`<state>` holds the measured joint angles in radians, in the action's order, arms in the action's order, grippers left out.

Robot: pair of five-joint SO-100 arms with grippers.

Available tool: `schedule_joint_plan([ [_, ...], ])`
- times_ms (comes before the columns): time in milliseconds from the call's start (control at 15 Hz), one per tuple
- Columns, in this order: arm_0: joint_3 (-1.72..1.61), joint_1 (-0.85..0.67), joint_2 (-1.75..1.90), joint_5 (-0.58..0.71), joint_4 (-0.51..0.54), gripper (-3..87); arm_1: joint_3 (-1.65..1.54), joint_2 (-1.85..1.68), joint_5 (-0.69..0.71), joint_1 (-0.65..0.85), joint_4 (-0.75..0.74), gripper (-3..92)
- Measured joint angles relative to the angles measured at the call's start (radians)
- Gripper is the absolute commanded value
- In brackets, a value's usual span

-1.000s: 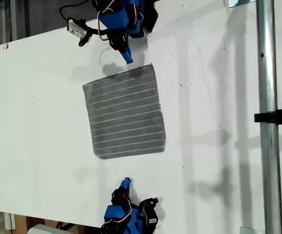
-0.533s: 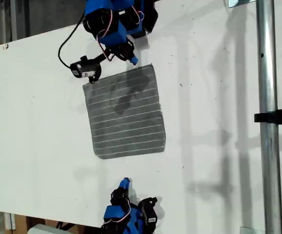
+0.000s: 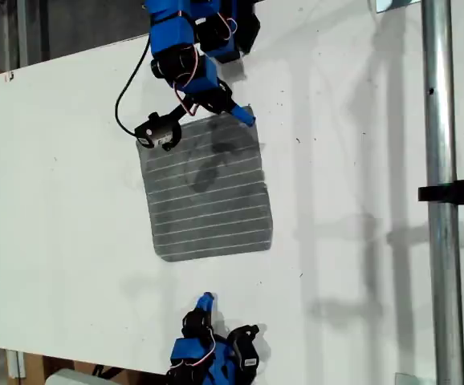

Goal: Grasp corners of a towel and fold twice.

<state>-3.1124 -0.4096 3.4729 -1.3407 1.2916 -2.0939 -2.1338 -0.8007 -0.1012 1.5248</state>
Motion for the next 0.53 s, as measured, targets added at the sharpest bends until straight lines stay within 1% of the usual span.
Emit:
schedule_joint_plan([
  [267, 0.0, 0.0, 0.0, 0.0, 0.0, 0.4, -0.256, 0.015, 0.0, 0.009, -0.227, 38.8],
  [533, 0.0, 0.0, 0.0, 0.0, 0.0, 0.4, -0.328, 0.083, 0.006, 0.04, -0.354, 36.1],
])
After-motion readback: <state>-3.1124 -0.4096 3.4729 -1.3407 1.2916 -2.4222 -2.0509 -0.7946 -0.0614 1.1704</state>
